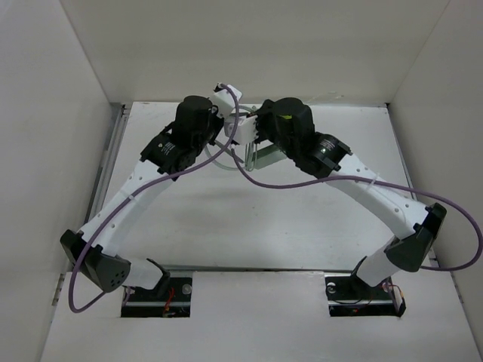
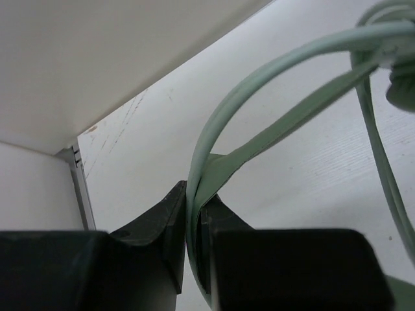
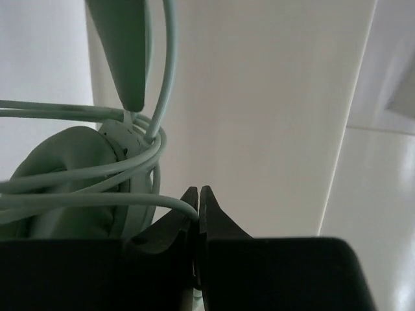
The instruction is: Wrap the headphones
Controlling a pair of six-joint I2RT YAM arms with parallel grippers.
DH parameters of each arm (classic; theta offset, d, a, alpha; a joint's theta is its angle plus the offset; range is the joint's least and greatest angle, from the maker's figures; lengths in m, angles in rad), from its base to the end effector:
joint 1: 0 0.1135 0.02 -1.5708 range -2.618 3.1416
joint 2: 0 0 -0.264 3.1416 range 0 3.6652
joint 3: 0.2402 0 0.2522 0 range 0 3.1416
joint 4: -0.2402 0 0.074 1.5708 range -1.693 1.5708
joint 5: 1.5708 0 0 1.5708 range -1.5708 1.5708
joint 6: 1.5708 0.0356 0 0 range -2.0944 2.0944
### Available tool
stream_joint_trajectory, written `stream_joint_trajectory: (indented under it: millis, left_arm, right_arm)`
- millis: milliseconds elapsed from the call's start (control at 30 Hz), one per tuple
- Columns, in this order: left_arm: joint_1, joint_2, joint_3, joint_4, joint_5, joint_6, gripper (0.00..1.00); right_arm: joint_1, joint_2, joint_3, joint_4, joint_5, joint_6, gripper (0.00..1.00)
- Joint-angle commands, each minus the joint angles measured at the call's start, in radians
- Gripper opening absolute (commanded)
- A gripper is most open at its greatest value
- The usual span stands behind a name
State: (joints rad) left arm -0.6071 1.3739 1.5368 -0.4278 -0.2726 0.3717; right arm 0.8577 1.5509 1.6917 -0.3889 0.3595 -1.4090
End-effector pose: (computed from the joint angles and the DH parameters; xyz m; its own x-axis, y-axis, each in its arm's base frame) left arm 0.2558 -0.1660 0.4430 -0.0783 0.4803 -0.8736 0.3912 0.8208 0.4162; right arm 0.2403 0.2587 0.4449 0.4527 -0.8889 -0.0709 -0.2367 -0.0431 -0.9706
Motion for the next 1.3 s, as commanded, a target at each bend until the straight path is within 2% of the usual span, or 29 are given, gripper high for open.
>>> stream_joint_trajectory:
  millis: [0, 67, 267, 433, 567, 700, 1033, 1267]
  left_arm:
    - [-0.035, -0.075, 0.013, 0.020, 0.065, 0.021, 0.00]
    - [-0.050, -0.076, 0.016, 0.009, 0.093, 0.012, 0.00]
    - [-0.059, -0.073, 0.026, -0.015, 0.141, -0.017, 0.00]
    - [-0.073, -0.067, 0.040, -0.028, 0.162, -0.020, 0.00]
    - [-0.073, -0.064, 0.057, -0.043, 0.176, -0.024, 0.00]
    - [-0.072, -0.068, 0.062, -0.072, 0.213, -0.031, 0.00]
    - [-0.085, -0.072, 0.115, -0.143, 0.340, -0.069, 0.00]
    - [-0.081, -0.073, 0.184, -0.155, 0.411, -0.106, 0.00]
  right_arm:
    - [-0.053, -0.029, -0.001, 0.163, 0.059, -0.073, 0.06]
    - [-0.082, -0.044, -0.029, 0.142, 0.032, -0.024, 0.12]
    - [-0.147, -0.072, -0.035, 0.064, -0.068, 0.094, 0.16]
    - [-0.151, -0.083, -0.029, 0.019, -0.109, 0.142, 0.19]
    - [-0.165, -0.097, -0.021, -0.057, -0.200, 0.226, 0.22]
    - [-0.196, -0.100, 0.026, -0.137, -0.304, 0.321, 0.23]
    - [-0.256, -0.107, 0.063, -0.257, -0.490, 0.418, 0.22]
    - [-0.338, -0.123, 0.043, -0.272, -0.729, 0.623, 0.21]
